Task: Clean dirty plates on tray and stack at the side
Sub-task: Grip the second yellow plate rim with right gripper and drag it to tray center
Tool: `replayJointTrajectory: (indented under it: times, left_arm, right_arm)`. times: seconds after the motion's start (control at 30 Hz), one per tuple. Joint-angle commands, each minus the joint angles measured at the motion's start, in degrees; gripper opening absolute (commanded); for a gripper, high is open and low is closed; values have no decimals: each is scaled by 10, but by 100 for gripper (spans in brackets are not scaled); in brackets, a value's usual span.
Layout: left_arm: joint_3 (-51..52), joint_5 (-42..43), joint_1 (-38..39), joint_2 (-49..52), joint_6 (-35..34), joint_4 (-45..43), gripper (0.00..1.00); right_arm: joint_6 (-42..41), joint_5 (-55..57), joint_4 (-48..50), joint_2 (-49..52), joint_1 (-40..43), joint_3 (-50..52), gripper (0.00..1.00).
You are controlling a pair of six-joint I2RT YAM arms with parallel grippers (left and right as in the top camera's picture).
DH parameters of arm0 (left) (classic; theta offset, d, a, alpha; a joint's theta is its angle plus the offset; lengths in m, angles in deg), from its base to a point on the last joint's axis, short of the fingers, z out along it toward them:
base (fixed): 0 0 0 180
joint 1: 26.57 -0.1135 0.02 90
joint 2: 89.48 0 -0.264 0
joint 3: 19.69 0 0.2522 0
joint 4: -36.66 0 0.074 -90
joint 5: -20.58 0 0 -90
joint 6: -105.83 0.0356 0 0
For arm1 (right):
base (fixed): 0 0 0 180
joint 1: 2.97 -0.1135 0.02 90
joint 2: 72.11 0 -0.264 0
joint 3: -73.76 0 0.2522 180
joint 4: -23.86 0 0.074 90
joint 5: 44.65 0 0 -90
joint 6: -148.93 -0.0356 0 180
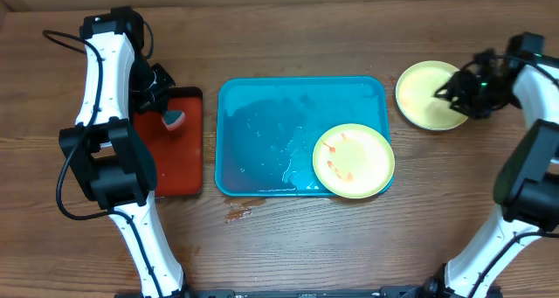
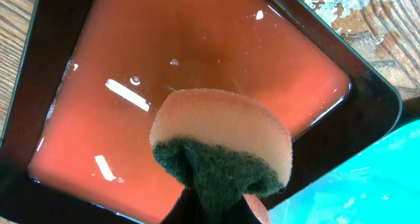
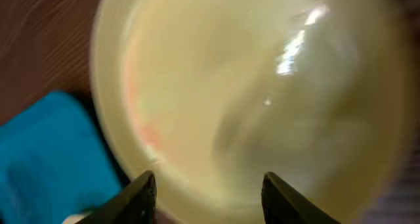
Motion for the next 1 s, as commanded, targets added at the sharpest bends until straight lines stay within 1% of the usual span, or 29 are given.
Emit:
replayJointTrajectory:
  times: [0.0, 0.03, 0.07, 0.13, 0.2, 0.33, 0.47, 0.7, 0.83, 0.93, 0.97]
  left_arm:
    - [1, 6, 4, -3, 10, 0, 4]
    - [1, 6, 4, -3, 10, 0, 4]
    - [1, 6, 4, -3, 10, 0, 4]
    - [1, 6, 4, -3, 10, 0, 4]
    - [1, 6, 4, -3, 12, 0, 4]
    - [1, 6, 4, -3, 12, 0, 4]
    - [1, 6, 4, -3, 12, 0, 4]
    - [1, 6, 4, -3, 12, -2, 4]
    - [1, 6, 4, -3, 12, -2, 4]
    - [1, 6, 4, -3, 12, -2, 4]
    - [1, 6, 4, -3, 12, -2, 4]
  right_arm:
    - [149, -85, -29, -14, -79, 2, 57]
    - [165, -77, -35, -14, -94, 2, 58]
    - [185, -32, -40, -14, -137, 2, 58]
    - [186, 20, -39, -14, -175, 2, 58]
    - [185, 89, -40, -14, -223, 2, 60]
    - [181, 170, -62, -14, -269, 2, 60]
    - [181, 217, -75, -14, -280, 12, 61]
    - [181, 209, -70, -14, -280, 39, 60]
    - [181, 198, -74, -14, -283, 40, 49]
    - [181, 198, -82, -14, -283, 40, 35]
    - [181, 197, -85, -14, -284, 40, 27]
